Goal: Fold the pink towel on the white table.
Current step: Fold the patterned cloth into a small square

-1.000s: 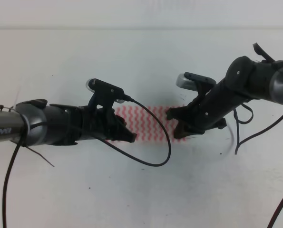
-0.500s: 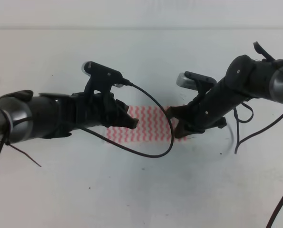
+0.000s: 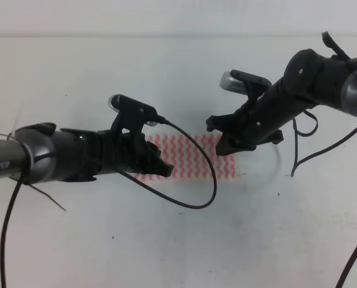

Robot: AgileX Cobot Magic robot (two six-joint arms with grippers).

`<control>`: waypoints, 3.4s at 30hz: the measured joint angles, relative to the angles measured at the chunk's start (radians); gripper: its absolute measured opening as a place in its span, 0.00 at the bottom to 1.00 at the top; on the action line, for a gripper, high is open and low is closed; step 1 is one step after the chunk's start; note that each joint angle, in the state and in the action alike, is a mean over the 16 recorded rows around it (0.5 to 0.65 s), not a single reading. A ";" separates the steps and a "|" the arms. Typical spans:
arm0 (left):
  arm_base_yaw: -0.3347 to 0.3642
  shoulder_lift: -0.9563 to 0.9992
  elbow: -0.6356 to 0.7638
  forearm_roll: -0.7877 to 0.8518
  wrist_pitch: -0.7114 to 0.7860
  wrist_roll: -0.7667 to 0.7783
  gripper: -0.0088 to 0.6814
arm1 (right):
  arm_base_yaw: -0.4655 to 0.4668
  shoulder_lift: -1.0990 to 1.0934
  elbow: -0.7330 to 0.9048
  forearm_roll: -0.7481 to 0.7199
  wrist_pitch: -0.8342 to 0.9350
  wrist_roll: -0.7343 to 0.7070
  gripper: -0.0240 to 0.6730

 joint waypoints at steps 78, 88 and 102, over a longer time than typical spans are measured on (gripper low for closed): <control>0.000 0.037 0.000 0.000 0.042 0.001 0.14 | -0.011 0.083 -0.036 -0.038 0.032 0.082 0.42; 0.000 0.038 0.000 0.000 0.043 0.001 0.14 | -0.011 0.087 -0.036 -0.041 0.040 0.082 0.30; 0.000 0.039 -0.001 0.010 0.041 0.000 0.14 | -0.011 0.080 -0.036 -0.048 0.037 0.082 0.05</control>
